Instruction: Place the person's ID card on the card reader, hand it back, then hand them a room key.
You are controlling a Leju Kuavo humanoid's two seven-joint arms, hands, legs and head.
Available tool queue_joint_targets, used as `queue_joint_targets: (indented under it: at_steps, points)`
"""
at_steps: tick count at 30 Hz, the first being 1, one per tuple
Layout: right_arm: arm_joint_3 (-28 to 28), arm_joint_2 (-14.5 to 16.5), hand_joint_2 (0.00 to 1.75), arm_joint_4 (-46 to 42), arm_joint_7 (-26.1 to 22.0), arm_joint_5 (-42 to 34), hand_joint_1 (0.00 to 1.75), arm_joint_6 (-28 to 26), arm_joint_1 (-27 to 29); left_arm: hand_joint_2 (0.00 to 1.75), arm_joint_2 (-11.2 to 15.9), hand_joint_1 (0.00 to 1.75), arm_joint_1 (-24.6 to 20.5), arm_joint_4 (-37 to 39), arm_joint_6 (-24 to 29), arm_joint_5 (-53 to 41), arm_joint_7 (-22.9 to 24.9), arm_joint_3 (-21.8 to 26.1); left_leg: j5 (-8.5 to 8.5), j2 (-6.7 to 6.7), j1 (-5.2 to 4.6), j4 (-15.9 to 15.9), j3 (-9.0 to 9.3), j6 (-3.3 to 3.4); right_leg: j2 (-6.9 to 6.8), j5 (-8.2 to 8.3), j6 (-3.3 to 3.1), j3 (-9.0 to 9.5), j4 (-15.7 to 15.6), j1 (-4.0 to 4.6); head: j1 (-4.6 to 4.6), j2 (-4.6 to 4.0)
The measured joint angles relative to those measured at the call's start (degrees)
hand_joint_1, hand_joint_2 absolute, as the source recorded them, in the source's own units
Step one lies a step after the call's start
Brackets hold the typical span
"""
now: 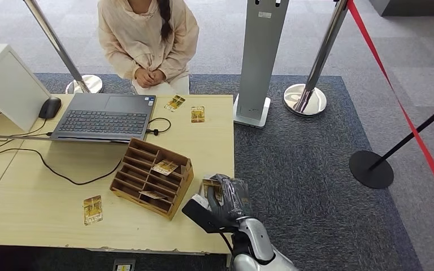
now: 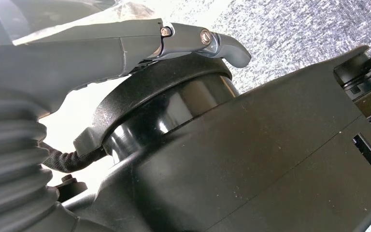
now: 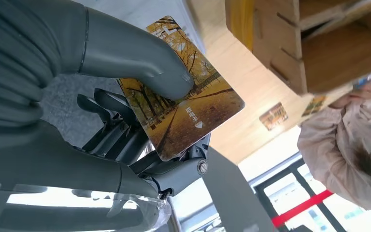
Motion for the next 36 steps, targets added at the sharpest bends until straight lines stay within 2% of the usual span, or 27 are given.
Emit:
queue_joint_targets:
  at_steps: [7, 10, 14, 21, 32, 36]
  points:
    - [0.05, -1.49, 1.75, -7.06, 5.11, 6.47, 1.75, 1.08, -2.69, 1.75, 0.03, 0.0, 0.03, 0.0, -0.12, -0.38, -0.11, 0.18, 0.0, 0.01, -0.01, 0.0, 0.01, 0.0, 0.0, 0.0, 0.0, 0.0, 0.0, -0.01, -0.01, 0.0]
    - [-0.04, -2.62, 1.75, -12.43, 8.71, 10.84, 1.75, 3.85, -5.46, 1.75, 0.06, 0.0, 0.03, 0.0, -0.22, -0.68, -0.25, 0.18, 0.0, 0.0, -0.01, 0.0, 0.02, 0.0, 0.0, 0.0, 0.0, 0.0, 0.0, -0.01, 0.0, 0.0]
    - [-0.02, -3.9, 1.75, -18.61, 10.45, 13.21, 1.75, 5.83, -8.15, 1.75, 0.08, 0.0, 0.03, 0.0, -0.27, -0.97, -0.36, 0.18, 0.0, -0.01, -0.01, 0.01, 0.03, 0.0, 0.0, 0.0, 0.0, 0.01, 0.0, 0.0, 0.0, 0.0]
    - [0.36, -4.69, 1.75, -23.87, 10.75, 14.04, 1.75, 6.72, -10.15, 1.75, 0.11, 0.0, -0.05, 0.0, -0.59, -1.29, -0.37, 0.18, 0.0, -0.01, 0.0, 0.0, 0.0, 0.0, 0.0, 0.0, 0.0, 0.0, 0.0, 0.0, 0.0, -0.01]
    - [1.86, -3.89, 1.75, -24.75, 10.25, 13.7, 1.75, 7.61, -12.66, 1.75, 0.16, 0.0, -0.13, 0.0, -1.05, -1.68, -0.33, 0.14, 0.0, -0.03, 0.0, 0.0, -0.01, 0.0, -0.01, 0.0, 0.0, 0.01, 0.01, 0.0, 0.0, 0.0]
    - [2.82, -2.26, 1.75, -22.9, 8.52, 8.59, 1.75, 10.03, -14.77, 1.75, -0.21, 0.0, -0.5, -0.02, -0.52, -2.68, 1.26, 0.08, 0.0, -0.03, 0.0, -0.01, -0.08, 0.0, 0.0, 0.0, 0.0, 0.02, 0.01, 0.0, -0.01, 0.0]
